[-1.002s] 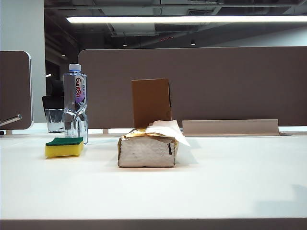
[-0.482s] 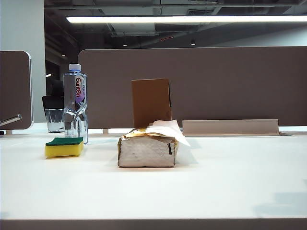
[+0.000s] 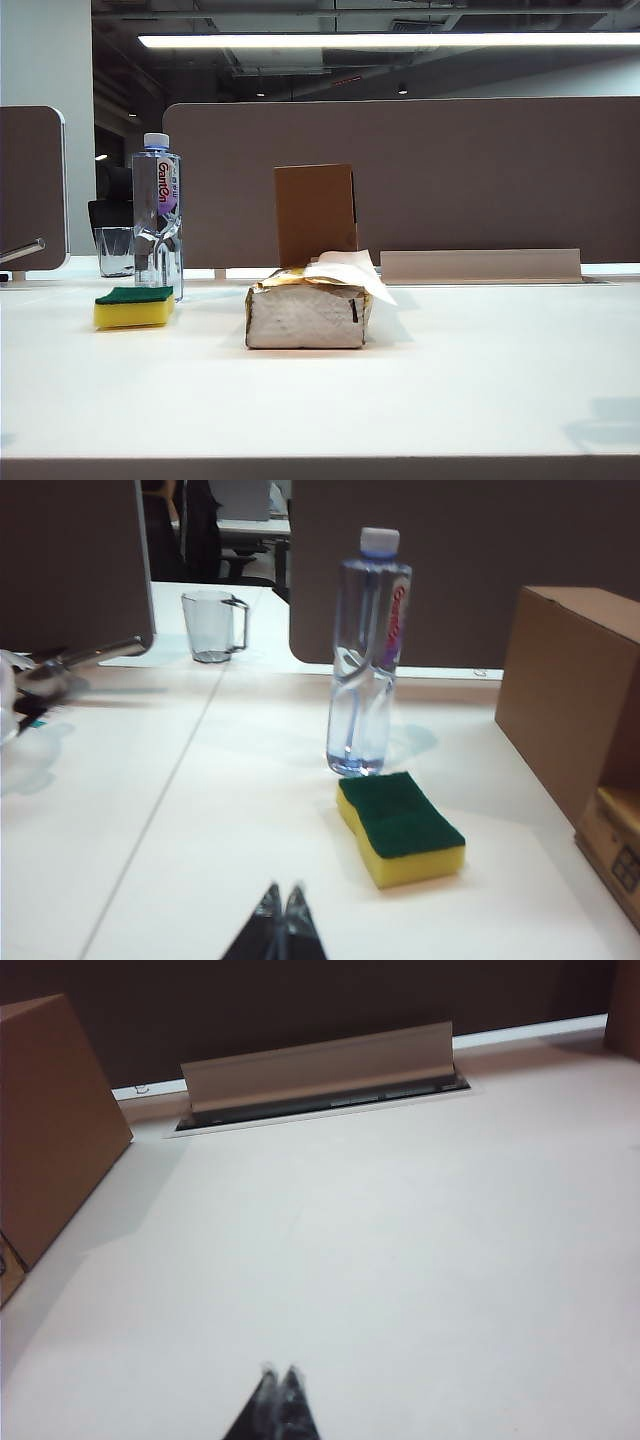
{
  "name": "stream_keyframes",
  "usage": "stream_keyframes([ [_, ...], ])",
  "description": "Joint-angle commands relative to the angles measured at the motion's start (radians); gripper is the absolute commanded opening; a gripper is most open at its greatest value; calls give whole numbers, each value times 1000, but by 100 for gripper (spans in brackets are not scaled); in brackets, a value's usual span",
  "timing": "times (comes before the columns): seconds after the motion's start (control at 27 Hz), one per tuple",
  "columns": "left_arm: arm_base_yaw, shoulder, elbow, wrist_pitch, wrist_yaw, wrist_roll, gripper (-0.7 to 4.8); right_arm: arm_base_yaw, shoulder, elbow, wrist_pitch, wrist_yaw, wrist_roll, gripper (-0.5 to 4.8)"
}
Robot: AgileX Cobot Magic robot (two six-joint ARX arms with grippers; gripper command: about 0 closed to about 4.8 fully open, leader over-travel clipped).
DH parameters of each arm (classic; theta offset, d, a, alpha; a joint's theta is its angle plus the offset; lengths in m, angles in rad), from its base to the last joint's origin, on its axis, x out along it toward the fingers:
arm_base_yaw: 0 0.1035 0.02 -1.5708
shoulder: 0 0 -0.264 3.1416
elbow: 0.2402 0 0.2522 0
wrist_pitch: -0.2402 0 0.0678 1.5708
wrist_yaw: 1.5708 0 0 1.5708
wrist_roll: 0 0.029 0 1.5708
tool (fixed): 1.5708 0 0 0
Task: Move the sponge from right to left to wipe the table, avoiding obstacles on the table, and finally reaching the bottle of mineral water.
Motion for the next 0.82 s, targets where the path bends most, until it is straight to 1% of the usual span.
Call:
stream_keyframes([
  [0.04, 0, 0, -31, 61, 17, 8, -6, 0, -2, -22, 65, -3, -14, -6],
  [0.19, 0, 0, -30, 56, 16, 16, -6, 0, -2, -76, 132, -3, -36, -6],
  [0.56, 0, 0, -30, 55, 17, 15, -6, 0, -2, -88, 156, -2, -89, -6],
  [0.82, 0, 0, -30, 60, 17, 16, -6, 0, -2, -88, 159, 1, -90, -6],
])
